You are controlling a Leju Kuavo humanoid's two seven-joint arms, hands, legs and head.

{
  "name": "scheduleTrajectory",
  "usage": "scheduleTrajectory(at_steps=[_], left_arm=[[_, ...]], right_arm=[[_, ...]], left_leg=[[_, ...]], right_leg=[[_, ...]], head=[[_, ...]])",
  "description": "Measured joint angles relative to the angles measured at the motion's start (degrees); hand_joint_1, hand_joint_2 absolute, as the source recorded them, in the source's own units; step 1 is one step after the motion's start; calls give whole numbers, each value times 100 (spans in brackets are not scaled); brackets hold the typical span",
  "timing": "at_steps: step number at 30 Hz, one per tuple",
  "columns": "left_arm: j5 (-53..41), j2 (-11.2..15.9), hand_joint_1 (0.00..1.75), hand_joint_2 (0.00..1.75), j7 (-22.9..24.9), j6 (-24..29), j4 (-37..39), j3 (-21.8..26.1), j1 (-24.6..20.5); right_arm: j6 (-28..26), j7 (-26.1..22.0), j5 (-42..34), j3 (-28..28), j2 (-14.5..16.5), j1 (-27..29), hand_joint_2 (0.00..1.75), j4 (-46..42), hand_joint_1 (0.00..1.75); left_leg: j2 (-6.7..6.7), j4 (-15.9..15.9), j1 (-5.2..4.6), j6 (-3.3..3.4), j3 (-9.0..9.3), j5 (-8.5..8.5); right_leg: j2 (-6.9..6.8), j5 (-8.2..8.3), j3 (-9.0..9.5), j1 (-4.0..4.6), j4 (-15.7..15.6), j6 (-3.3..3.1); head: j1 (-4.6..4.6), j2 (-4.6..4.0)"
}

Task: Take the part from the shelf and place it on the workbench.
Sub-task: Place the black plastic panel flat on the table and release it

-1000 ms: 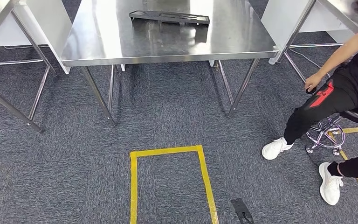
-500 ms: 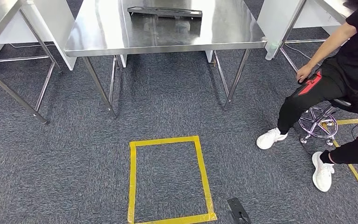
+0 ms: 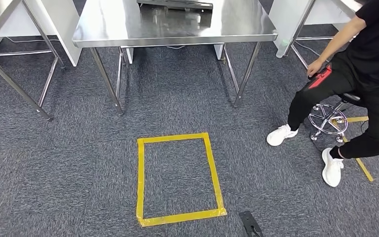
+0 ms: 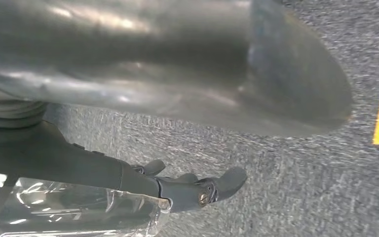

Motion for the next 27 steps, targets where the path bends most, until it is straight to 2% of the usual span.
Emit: scheduleTrajectory(at_steps=[1, 2, 3, 4, 5, 6, 7, 9, 10, 11, 12, 13, 15, 16, 17, 19, 20, 21, 23, 25, 26, 27], left_arm=[[-11, -1, 0, 0, 2, 3, 0, -1, -1], [-23, -1, 0, 0, 6, 7, 0, -2, -5], [-34, -1, 0, 0, 14, 10, 0, -3, -9], [-46, 1, 0, 0, 27, 14, 0, -4, -14], [-56, 2, 0, 0, 44, 15, 0, -5, -17], [-63, -2, 0, 0, 62, 16, 0, -7, -17], [-67, -6, 0, 0, 77, 17, 0, -8, -18], [-67, -14, 0, 0, 91, 17, 0, -10, -18], [-67, -14, 0, 0, 93, 17, 0, -10, -17], [-67, -13, 0, 0, 94, 17, 0, -10, -17], [-67, -13, 0, 0, 95, 17, 0, -10, -16], [-67, -14, 0, 0, 96, 17, 0, -10, -17], [-67, -8, 0, 0, 101, 22, 1, -11, -14], [-67, -4, 0, 0, 105, 30, 1, -13, -7], [-67, -1, 0, 0, 115, 42, 1, -14, -3], [-63, 0, 0, 0, 137, 71, 0, -15, -12], [-60, -3, 0, 0, 148, 81, 0, -14, -26], [-54, -5, 0, 0, 154, 89, 0, -14, -35], [-39, -8, 0, 0, 175, 100, 0, -14, -28], [-27, -7, 0, 0, 193, 111, 0, -14, -9], [-24, -8, 0, 0, 196, 115, 0, -14, -4], [-22, -10, 0, 0, 196, 118, 0, -14, -4]], right_arm=[[-2, -6, 2, -1, -1, -4, 0, 0, 0], [-3, -12, 6, -1, -1, -10, 0, 1, 0], [-4, -17, 9, -2, -1, -12, 0, 1, 0], [-4, -19, 11, -2, 3, -7, 0, 3, 0], [-4, -19, 12, -2, 7, 1, 0, 6, 0], [-4, -19, 12, -4, 8, 10, 0, 9, 0], [-4, -18, 12, -6, 8, 15, 0, 13, 0], [-5, -17, 14, -11, 5, 19, 0, 17, 0], [-5, -17, 15, -12, 8, 26, 0, 20, 0], [-5, -17, 15, -13, 10, 33, 0, 23, 0], [-5, -17, 15, -13, 13, 39, 0, 26, 0], [-5, -17, 15, -13, 15, 41, 0, 27, 0], [-5, -17, 19, -13, 25, 29, 0, 28, 0], [-5, -17, 23, -14, 30, 18, 0, 28, 0], [-5, -17, 28, -14, 36, 9, 0, 28, 0], [-5, -17, 34, -15, 36, 6, 0, 30, 0], [-5, -16, 37, -14, 37, 14, 0, 31, 0], [-5, -16, 41, -14, 36, 17, 0, 32, 0], [-8, -15, 59, -13, 35, 8, 0, 33, 0], [-10, -15, 81, -14, 31, 2, 0, 33, 0], [-10, -15, 89, -13, 30, 9, 0, 34, 0], [-10, -15, 95, -13, 25, 18, 0, 34, 0]], left_leg=[[10, 10, -11, -28, -20, 47], [23, 17, -19, -57, -35, 91], [42, 19, -19, -88, -45, 133], [52, 25, -6, -120, -62, 153], [44, 71, 10, -151, -89, 101], [24, 210, 23, -179, -143, -46], [-4, 468, 35, -203, -237, -275], [-43, 1237, 40, -240, -486, -763], [-52, 1546, 40, -250, -562, -885], [-59, 1673, 40, -251, -547, -894], [-71, 1574, 40, -245, -422, -804], [-107, 1262, 41, -230, -194, -650], [-324, 493, 54, -179, 311, -425], [-415, 246, 54, -154, 466, -382], [-458, 121, 49, -128, 541, -397], [-343, 31, 43, -80, 547, -407], [-274, -26, 53, -46, 549, -400], [-206, -74, 68, -14, 545, -380], [-60, -113, 76, 29, 528, -344], [95, -111, 72, 35, 506, -338], [167, -109, 75, 32, 503, -337], [238, -107, 81, 27, 506, -337]], right_leg=[[1, -106, 291, 15, -462, -60], [9, -216, 477, 33, -785, -116], [24, -283, 535, 45, -940, -163], [42, -285, 509, 18, -966, -214], [59, -254, 480, -1, -962, -270], [70, -212, 452, -20, -964, -338], [82, -165, 416, -31, -967, -405], [113, -86, 324, 0, -957, -476], [143, -52, 281, 14, -947, -481], [181, -26, 250, 24, -932, -477], [226, -7, 225, 29, -912, -469], [277, 3, 210, 31, -886, -460], [379, 11, 146, 38, -824, -446], [432, 17, 106, 43, -797, -428], [488, 29, 61, 44, -781, -398], [584, 59, -17, 48, -769, -321], [544, 45, -69, 53, -730, -291], [448, -23, -158, 56, -600, -278], [199, -313, -486, 39, 18, -279], [114, -583, -864, -6, 780, -250], [100, -601, -942, -32, 940, -201], [75, -519, -895, -59, 850, -130]], head=[[-2, 0], [-6, 1], [-9, 1], [-10, 1], [-12, 1], [-12, 0], [-14, 0], [-15, 0], [-16, 0], [-16, 0], [-17, 0], [-18, 0], [-14, 0], [-13, 0], [-13, 0], [-16, 0], [-14, 0], [0, 0], [27, 0], [39, 0], [39, 0], [39, 0]])
